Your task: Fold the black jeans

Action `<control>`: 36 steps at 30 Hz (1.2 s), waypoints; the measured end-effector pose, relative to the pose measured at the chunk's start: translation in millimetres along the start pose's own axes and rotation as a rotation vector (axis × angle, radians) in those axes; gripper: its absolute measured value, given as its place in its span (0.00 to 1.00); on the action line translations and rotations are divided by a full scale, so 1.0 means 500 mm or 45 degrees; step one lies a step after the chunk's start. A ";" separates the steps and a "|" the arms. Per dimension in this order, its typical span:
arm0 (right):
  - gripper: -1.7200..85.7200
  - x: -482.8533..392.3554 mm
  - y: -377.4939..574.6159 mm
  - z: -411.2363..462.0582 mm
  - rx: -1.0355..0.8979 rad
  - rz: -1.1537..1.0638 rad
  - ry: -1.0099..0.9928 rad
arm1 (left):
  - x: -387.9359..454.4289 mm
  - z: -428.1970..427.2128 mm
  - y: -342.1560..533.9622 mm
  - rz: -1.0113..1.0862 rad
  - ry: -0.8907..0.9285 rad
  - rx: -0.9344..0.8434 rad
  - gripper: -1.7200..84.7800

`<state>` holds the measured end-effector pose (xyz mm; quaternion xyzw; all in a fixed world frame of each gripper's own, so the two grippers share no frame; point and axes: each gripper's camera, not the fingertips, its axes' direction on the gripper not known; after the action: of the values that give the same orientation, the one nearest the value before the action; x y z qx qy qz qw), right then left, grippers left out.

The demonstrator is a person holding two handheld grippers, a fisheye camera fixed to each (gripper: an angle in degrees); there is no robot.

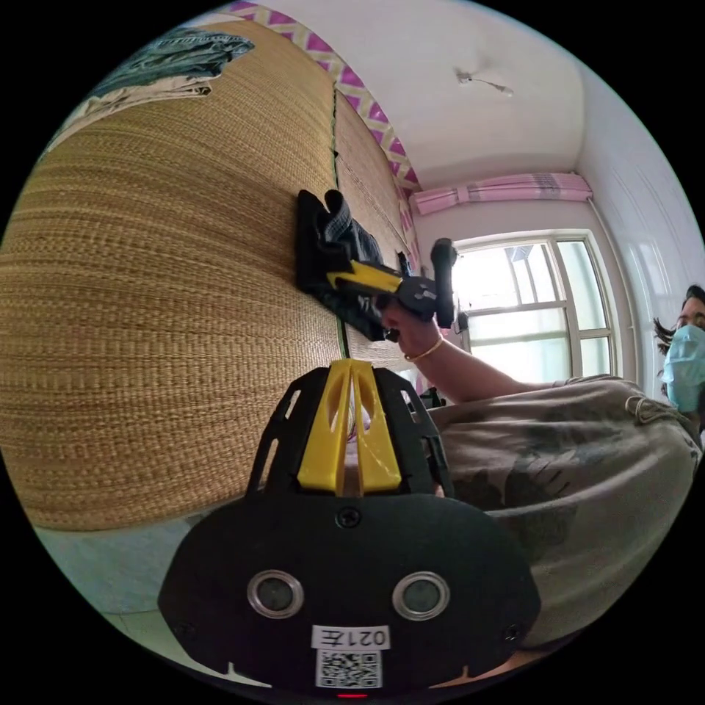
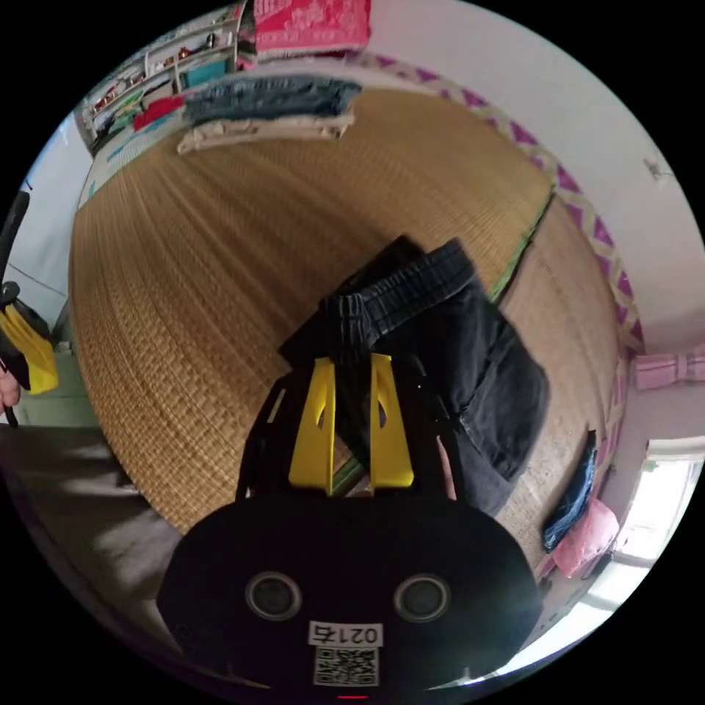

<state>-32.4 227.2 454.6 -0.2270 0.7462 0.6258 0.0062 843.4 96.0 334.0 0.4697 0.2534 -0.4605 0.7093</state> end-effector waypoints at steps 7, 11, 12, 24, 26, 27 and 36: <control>0.17 0.140 0.039 -0.151 0.246 0.167 -0.436 | -0.021 0.059 -0.037 0.102 0.036 -0.025 0.01; 0.04 0.210 0.043 -0.153 0.305 0.283 -0.323 | -0.053 0.127 -0.051 0.079 0.073 -0.040 0.01; 0.03 0.212 0.031 -0.118 0.260 0.252 -0.298 | -0.055 0.139 -0.055 0.080 0.077 -0.042 0.01; 0.13 0.574 0.300 -0.140 0.368 0.783 -0.347 | -0.182 0.320 -0.120 -0.096 -0.104 0.078 0.12; 0.17 0.665 0.370 -0.100 0.297 0.904 -0.437 | -0.218 0.355 -0.125 -0.115 -0.105 0.105 0.15; 0.18 0.719 0.412 -0.063 0.251 0.959 -0.563 | -0.226 0.366 -0.127 -0.116 -0.115 0.095 0.16; 0.14 0.896 0.603 0.166 0.150 1.069 -1.452 | -0.280 0.576 -0.142 -0.148 -0.150 -0.247 0.14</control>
<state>-561.6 190.8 585.8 0.4434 0.6838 0.5552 0.1663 696.3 -114.7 537.9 0.3555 0.2814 -0.5011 0.7371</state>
